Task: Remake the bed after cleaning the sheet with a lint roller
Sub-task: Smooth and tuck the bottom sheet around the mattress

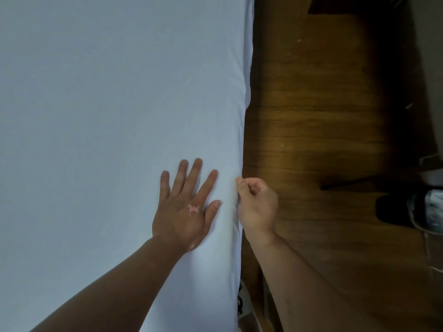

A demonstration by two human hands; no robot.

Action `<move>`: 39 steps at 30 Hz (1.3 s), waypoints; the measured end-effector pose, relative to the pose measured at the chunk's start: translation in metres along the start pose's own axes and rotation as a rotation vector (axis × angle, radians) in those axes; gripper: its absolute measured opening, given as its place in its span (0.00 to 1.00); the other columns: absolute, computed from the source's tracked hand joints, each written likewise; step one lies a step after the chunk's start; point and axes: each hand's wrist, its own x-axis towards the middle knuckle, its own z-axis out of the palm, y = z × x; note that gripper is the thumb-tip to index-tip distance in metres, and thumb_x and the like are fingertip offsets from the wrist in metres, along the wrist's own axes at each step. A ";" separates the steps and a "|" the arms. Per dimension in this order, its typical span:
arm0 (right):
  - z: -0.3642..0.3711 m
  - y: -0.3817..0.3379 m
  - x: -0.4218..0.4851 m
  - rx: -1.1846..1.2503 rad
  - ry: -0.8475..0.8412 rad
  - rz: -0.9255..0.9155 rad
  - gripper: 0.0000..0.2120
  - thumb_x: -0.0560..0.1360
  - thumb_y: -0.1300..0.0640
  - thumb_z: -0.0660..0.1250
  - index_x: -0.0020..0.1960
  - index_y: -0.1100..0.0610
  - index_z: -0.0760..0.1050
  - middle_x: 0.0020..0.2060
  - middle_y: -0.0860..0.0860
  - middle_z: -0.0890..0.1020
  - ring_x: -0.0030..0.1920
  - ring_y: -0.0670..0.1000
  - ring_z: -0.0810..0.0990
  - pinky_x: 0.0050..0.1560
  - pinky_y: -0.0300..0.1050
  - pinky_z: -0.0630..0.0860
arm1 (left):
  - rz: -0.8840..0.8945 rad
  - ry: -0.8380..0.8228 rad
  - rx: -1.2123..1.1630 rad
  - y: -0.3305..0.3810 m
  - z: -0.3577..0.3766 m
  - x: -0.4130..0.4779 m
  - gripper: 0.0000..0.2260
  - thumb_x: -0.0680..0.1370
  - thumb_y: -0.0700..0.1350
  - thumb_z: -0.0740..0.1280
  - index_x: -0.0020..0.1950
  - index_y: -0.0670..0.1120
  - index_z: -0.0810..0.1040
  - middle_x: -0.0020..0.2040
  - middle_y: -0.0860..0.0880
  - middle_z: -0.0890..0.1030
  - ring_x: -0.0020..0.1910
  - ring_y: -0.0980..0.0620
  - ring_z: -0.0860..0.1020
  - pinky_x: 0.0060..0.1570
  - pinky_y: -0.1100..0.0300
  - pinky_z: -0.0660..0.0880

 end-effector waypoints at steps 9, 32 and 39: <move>-0.033 0.056 -0.050 -0.094 -0.372 -0.029 0.15 0.79 0.64 0.63 0.53 0.48 0.84 0.47 0.40 0.86 0.49 0.41 0.84 0.55 0.45 0.81 | -0.049 -0.029 0.099 0.007 0.008 -0.002 0.32 0.79 0.65 0.31 0.82 0.57 0.47 0.83 0.47 0.45 0.81 0.43 0.43 0.76 0.37 0.45; -0.034 0.105 -0.016 -0.511 -0.320 -0.378 0.09 0.79 0.44 0.48 0.47 0.47 0.62 0.39 0.54 0.76 0.37 0.56 0.77 0.36 0.51 0.74 | -0.086 0.025 0.021 0.039 0.020 -0.056 0.32 0.81 0.66 0.37 0.82 0.56 0.53 0.82 0.47 0.51 0.81 0.43 0.48 0.76 0.36 0.49; -0.085 0.144 -0.067 -0.500 -0.193 -0.081 0.12 0.82 0.48 0.56 0.60 0.53 0.67 0.54 0.54 0.79 0.51 0.58 0.79 0.45 0.44 0.69 | -0.201 0.092 0.043 0.017 0.045 -0.166 0.30 0.81 0.63 0.52 0.80 0.52 0.60 0.81 0.43 0.56 0.80 0.39 0.55 0.71 0.31 0.56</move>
